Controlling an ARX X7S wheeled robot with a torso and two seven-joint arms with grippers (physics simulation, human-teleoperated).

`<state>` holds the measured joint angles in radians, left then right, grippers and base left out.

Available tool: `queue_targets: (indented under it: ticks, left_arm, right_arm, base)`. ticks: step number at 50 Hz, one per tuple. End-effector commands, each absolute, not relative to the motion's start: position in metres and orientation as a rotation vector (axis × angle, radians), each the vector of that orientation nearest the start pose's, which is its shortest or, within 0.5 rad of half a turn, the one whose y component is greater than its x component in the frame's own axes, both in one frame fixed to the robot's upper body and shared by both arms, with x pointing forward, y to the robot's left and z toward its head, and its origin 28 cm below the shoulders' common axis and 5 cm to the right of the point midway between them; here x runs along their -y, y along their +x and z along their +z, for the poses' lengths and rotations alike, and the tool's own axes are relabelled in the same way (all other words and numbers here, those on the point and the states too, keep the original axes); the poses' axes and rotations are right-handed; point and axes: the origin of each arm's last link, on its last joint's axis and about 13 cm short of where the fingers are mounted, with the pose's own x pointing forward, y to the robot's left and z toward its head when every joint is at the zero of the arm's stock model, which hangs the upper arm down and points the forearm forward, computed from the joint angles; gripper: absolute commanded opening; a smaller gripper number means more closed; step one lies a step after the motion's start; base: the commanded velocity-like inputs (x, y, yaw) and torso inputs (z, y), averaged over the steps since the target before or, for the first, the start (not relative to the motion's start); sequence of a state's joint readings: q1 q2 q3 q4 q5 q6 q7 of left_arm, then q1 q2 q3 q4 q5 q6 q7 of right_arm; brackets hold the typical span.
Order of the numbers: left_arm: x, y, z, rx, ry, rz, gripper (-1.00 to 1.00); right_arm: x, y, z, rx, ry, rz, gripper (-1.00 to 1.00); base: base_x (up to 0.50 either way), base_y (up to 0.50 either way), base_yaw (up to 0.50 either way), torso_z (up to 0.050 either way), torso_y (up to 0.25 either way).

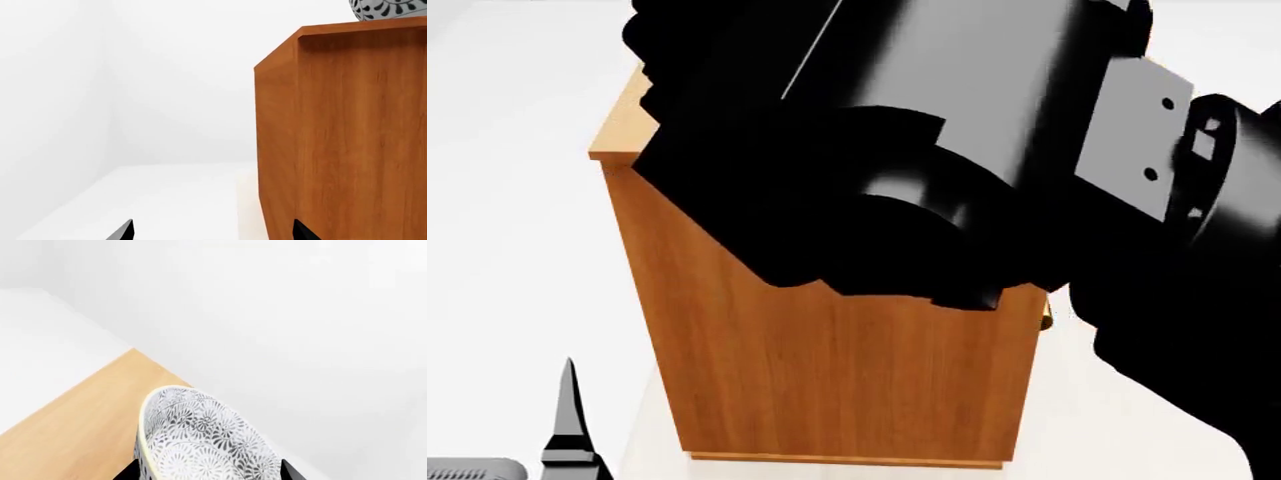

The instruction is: Put the bowl on the top of the cabinet.

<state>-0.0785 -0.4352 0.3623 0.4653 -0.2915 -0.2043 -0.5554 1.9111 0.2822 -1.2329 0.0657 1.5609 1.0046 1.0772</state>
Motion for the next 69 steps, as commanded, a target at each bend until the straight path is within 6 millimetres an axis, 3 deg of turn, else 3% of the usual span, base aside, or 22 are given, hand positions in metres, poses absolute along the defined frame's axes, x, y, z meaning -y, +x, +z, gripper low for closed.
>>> queue_targets:
  ticks: [1,8,15,20,26,28,29,30,40,45,58,65,69]
  left_arm:
    - [-0.207,0.203,0.096,0.207,0.073,0.069,1.00]
    - [-0.207,0.202,0.096,0.207,0.070,0.069,1.00]
    - [-0.208,0.202,0.098,0.211,0.068,0.075,1.00]
    - [-0.207,0.202,0.098,0.210,0.064,0.074,1.00]
    - [-0.208,0.201,0.099,0.215,0.065,0.076,1.00]
    - [-0.208,0.201,0.099,0.215,0.065,0.076,1.00]
    - [-0.207,0.200,0.100,0.218,0.068,0.078,1.00]
    - [-0.208,0.200,0.101,0.217,0.064,0.076,1.00]
    - [-0.207,0.201,0.100,0.218,0.070,0.079,1.00]
    - [-0.208,0.202,0.100,0.218,0.070,0.079,1.00]
    - [-0.208,0.203,0.098,0.212,0.070,0.082,1.00]
    - [-0.208,0.204,0.097,0.208,0.073,0.082,1.00]
    - [-0.208,0.204,0.097,0.208,0.074,0.083,1.00]
  right_arm:
    - [0.022,0.250,0.392,0.124,-0.583,0.016,1.00]
    - [0.038,0.227,0.400,0.171,-0.555,-0.058,1.00]
    - [0.064,0.201,0.385,0.223,-0.506,-0.135,1.00]
    - [0.082,0.185,0.360,0.237,-0.478,-0.156,1.00]
    - [0.099,0.164,0.314,0.282,-0.479,-0.186,1.00]
    - [0.098,0.163,0.314,0.282,-0.479,-0.186,1.00]
    - [0.105,0.161,0.295,0.286,-0.480,-0.202,1.00]
    - [0.106,0.160,0.290,0.275,-0.460,-0.198,1.00]
    - [0.121,0.165,0.240,0.199,-0.397,-0.242,1.00]
    - [0.128,0.175,0.204,0.120,-0.370,-0.251,1.00]
    - [0.132,0.195,0.141,-0.011,-0.332,-0.247,1.00]
    - [0.133,0.203,0.119,-0.058,-0.305,-0.237,1.00]
    - [0.133,0.207,0.118,-0.064,-0.301,-0.241,1.00]
  base:
    - [0.00,0.00,0.00,0.000,0.000]
    - [0.00,0.00,0.00,0.000,0.000]
    - [0.00,0.00,0.00,0.000,0.000]
    - [0.00,0.00,0.00,0.000,0.000]
    - [0.00,0.00,0.00,0.000,0.000]
    - [0.00,0.00,0.00,0.000,0.000]
    - [0.00,0.00,0.00,0.000,0.000]
    - [0.00,0.00,0.00,0.000,0.000]
    - [0.00,0.00,0.00,0.000,0.000]
    - [0.00,0.00,0.00,0.000,0.000]
    - [0.00,0.00,0.00,0.000,0.000]
    - [0.00,0.00,0.00,0.000,0.000]
    - [0.00,0.00,0.00,0.000,0.000]
